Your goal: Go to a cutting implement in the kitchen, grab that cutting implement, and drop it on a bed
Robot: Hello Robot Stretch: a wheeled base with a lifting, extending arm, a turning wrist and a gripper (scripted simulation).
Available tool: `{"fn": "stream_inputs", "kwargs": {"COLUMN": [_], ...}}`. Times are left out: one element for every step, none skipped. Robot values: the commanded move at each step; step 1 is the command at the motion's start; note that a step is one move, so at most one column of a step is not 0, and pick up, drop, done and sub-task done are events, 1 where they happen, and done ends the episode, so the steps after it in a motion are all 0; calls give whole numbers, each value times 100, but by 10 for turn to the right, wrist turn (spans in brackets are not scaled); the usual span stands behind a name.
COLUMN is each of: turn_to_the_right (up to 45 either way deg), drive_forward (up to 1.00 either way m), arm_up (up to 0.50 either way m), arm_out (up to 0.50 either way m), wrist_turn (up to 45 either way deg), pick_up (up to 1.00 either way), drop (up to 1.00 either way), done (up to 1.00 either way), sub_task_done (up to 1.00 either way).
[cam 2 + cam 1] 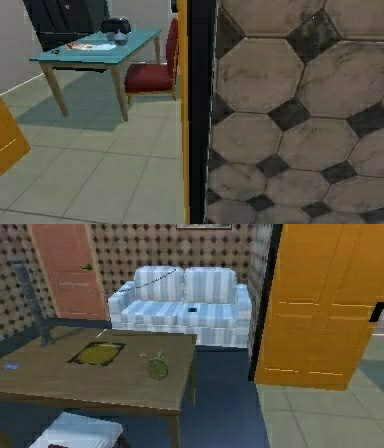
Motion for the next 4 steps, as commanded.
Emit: {"fn": "stream_inputs", "kwargs": {"turn_to_the_right": [0, 240, 0, 450], "drive_forward": [10, 0, 45, 0], "arm_up": [0, 0, 0, 0], "arm_out": [0, 0, 0, 0], "wrist_turn": [0, 0, 0, 0], "pick_up": [0, 0, 0, 0], "drop": [0, 0, 0, 0], "done": [0, 0, 0, 0], "sub_task_done": [0, 0, 0, 0]}}
